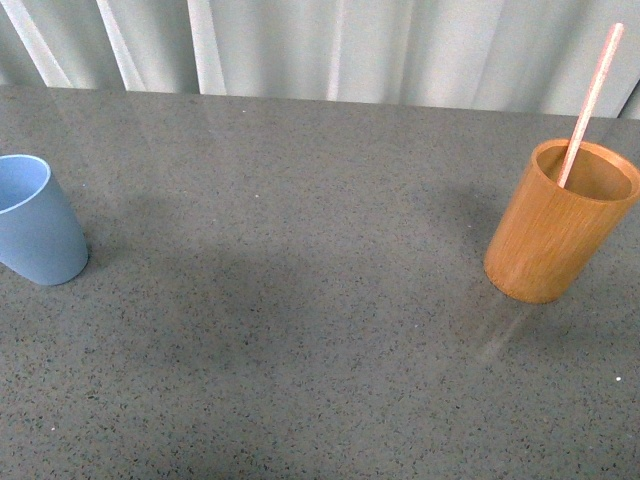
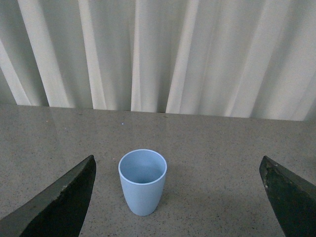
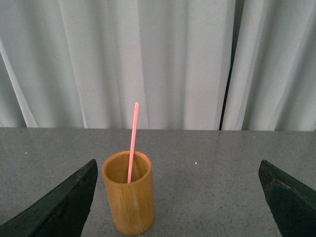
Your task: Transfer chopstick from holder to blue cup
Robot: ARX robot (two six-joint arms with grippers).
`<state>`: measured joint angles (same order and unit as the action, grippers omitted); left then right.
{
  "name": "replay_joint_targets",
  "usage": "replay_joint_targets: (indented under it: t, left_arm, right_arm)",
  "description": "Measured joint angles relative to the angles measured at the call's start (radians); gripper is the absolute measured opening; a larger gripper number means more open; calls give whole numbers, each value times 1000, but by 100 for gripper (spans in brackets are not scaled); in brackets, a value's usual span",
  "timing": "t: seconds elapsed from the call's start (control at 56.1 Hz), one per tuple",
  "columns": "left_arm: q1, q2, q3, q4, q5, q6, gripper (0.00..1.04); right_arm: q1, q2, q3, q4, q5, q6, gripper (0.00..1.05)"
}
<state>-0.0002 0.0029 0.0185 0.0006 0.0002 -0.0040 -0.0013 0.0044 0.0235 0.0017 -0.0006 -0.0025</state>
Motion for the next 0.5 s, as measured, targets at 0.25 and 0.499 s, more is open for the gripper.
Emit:
replay_joint_targets:
  t: [0.25, 0.499]
  left_arm:
    - [0, 0, 0, 0, 0, 0, 98]
    - [-4, 26, 13, -41, -19, -11, 98]
  right_arm:
    - [0, 0, 0, 0, 0, 0, 95]
    - [0, 0, 0, 0, 0, 0, 95]
